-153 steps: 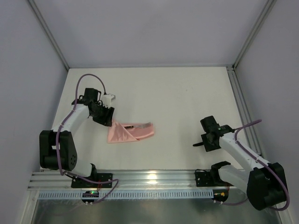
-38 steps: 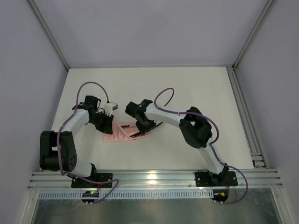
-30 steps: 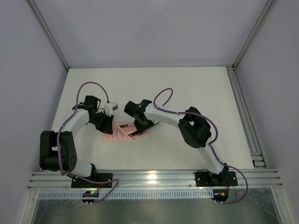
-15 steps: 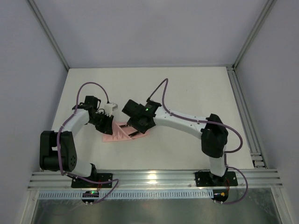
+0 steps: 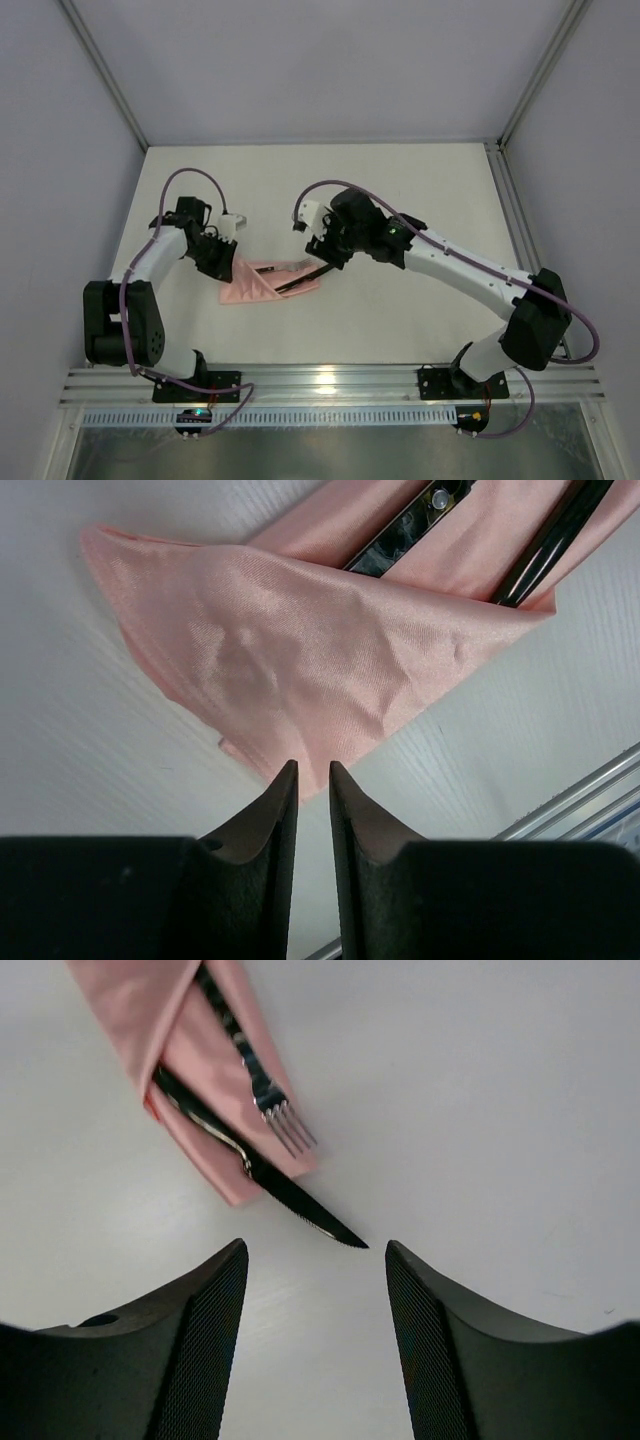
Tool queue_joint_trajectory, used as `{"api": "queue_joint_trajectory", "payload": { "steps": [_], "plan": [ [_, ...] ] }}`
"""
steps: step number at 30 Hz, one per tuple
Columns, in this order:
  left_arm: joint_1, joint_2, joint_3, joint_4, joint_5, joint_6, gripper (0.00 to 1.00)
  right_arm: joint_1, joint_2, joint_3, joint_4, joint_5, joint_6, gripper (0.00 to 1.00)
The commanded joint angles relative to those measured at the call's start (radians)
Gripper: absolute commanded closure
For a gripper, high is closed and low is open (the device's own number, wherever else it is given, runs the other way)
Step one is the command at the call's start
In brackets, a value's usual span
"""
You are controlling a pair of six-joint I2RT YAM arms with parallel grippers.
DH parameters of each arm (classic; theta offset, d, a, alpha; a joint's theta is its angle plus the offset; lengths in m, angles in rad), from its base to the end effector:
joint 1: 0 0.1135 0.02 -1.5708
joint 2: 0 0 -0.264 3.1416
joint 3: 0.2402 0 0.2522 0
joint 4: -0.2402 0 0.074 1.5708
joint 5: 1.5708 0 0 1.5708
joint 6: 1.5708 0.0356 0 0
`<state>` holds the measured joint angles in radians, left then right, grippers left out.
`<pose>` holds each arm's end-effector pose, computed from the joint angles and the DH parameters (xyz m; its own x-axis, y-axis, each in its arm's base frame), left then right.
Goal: Fold the napkin into a case and place the utensils inside
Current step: Insert the knife into the folded napkin.
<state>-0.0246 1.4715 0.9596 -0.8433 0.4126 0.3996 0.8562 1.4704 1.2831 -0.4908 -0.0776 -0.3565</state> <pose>0.2592 -0.0207 0.2044 -0.8575 0.3776 -0.3495 0.4797 0.8324 -0.2776 0.2146 0.2516 0.3208 -0.1086 -0.6561 -0.7468 -0.8863 0.4042 -0.2262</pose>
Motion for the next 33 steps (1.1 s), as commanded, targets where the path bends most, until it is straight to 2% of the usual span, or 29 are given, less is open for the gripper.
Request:
{"api": "queue_joint_trajectory", "payload": {
  "steps": [1,2,6,8,13,16,23,29,33],
  "plan": [
    [0.005,0.003,0.051,-0.045,-0.050,-0.021,0.80,-0.040,0.083,-0.031,-0.055,-0.169,-0.501,0.39],
    [0.005,0.004,0.054,-0.051,-0.058,-0.021,0.79,-0.051,0.149,-0.016,-0.099,-0.188,-0.594,0.39],
    [0.008,0.013,0.042,-0.050,-0.090,-0.034,0.78,-0.081,0.319,0.123,-0.257,-0.137,-0.680,0.42],
    [0.011,0.022,0.031,-0.048,-0.087,-0.039,0.78,-0.100,0.367,0.178,-0.279,-0.158,-0.705,0.42],
    [0.014,0.033,0.019,-0.048,-0.087,-0.041,0.77,-0.109,0.442,0.191,-0.230,-0.160,-0.788,0.41],
    [0.014,0.032,0.018,-0.048,-0.087,-0.036,0.76,-0.114,0.499,0.223,-0.279,-0.160,-0.820,0.41],
    [0.014,0.073,0.028,-0.048,-0.104,-0.048,0.75,-0.134,0.562,0.243,-0.311,-0.159,-0.809,0.41],
    [0.014,0.089,0.031,-0.051,-0.104,-0.047,0.80,-0.131,0.573,0.202,-0.298,-0.123,-0.779,0.42],
    [0.014,0.076,0.027,-0.056,-0.098,-0.042,0.81,-0.120,0.577,0.214,-0.305,-0.099,-0.734,0.55]
  ]
}}
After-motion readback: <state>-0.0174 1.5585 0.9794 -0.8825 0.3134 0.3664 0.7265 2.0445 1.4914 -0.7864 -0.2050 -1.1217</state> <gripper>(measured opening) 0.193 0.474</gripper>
